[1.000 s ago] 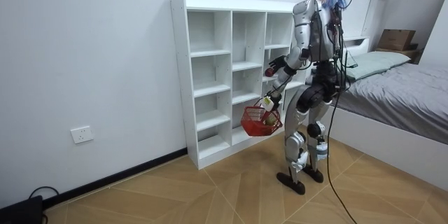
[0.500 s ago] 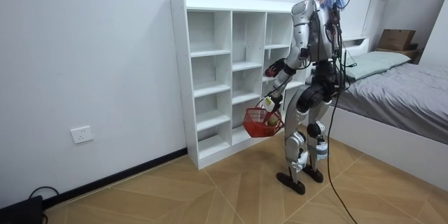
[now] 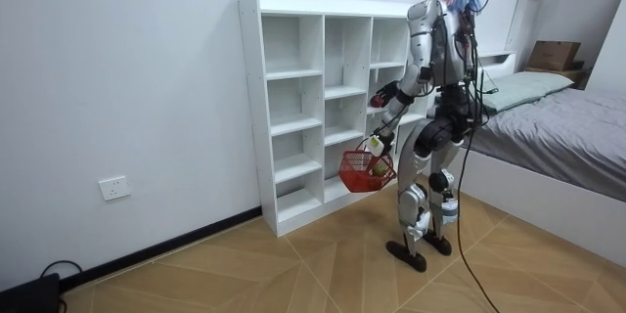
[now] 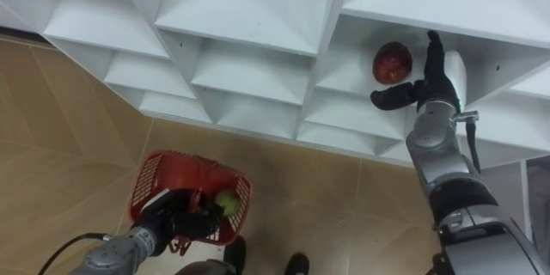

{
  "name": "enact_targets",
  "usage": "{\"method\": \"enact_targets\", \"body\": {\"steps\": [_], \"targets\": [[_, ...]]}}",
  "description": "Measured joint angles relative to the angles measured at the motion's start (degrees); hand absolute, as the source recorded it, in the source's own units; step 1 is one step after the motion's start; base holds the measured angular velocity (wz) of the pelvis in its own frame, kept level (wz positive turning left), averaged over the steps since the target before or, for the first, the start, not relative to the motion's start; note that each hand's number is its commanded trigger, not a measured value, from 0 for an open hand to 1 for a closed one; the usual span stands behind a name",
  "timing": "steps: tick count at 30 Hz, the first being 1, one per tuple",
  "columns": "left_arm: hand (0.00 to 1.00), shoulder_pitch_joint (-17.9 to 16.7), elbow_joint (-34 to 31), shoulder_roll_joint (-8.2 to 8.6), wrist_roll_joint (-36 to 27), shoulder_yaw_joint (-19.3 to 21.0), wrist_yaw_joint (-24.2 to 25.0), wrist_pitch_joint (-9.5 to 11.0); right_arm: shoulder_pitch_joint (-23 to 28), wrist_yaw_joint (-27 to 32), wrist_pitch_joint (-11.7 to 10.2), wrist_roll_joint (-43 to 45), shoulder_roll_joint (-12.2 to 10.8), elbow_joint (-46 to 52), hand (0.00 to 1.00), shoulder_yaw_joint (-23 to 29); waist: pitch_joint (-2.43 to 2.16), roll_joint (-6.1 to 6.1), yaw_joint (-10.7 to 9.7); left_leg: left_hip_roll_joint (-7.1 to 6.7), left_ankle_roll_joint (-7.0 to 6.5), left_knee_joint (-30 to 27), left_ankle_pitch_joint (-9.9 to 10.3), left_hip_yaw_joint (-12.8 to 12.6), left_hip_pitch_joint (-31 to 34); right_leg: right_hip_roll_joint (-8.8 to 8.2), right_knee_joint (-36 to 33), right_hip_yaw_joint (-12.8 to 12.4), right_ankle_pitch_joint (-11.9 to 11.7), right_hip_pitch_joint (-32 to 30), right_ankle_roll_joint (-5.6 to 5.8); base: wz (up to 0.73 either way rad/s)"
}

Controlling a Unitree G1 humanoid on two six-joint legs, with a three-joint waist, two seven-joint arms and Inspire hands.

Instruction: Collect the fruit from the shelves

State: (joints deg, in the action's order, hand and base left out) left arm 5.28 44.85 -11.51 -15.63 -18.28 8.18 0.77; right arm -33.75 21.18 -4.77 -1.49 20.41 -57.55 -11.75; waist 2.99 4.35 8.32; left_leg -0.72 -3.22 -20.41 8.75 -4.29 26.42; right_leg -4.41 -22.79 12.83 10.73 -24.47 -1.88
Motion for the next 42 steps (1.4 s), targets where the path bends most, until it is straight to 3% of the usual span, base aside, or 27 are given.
{"method": "enact_targets", "body": {"steps": [26,42], "targets": [[1.0,0.0,-0.6,0.28,-0.7,0.0,-1.3,0.0,0.0,-0.2,-0.2,-0.3,-0.3,1.5,0.0,-1.4,-0.01,-0.32,0.3,0.02,-0.06,-0.3,0.0,-0.1,0.2,-0.03,-0.2,0.0,0.0,-0.1,-0.01,0.0],[1.0,0.0,-1.3,0.64,-2.8,0.1,-3.0,0.0,0.0,-0.9,-0.2,-0.3,-0.3,2.5,0.0,-2.8,-0.03,-0.54,1.8,-0.04,-0.06,-0.3,0.0,0.3,0.5,-0.1,-0.3,0.4,0.0,-0.4,-0.01,0.0]]}}
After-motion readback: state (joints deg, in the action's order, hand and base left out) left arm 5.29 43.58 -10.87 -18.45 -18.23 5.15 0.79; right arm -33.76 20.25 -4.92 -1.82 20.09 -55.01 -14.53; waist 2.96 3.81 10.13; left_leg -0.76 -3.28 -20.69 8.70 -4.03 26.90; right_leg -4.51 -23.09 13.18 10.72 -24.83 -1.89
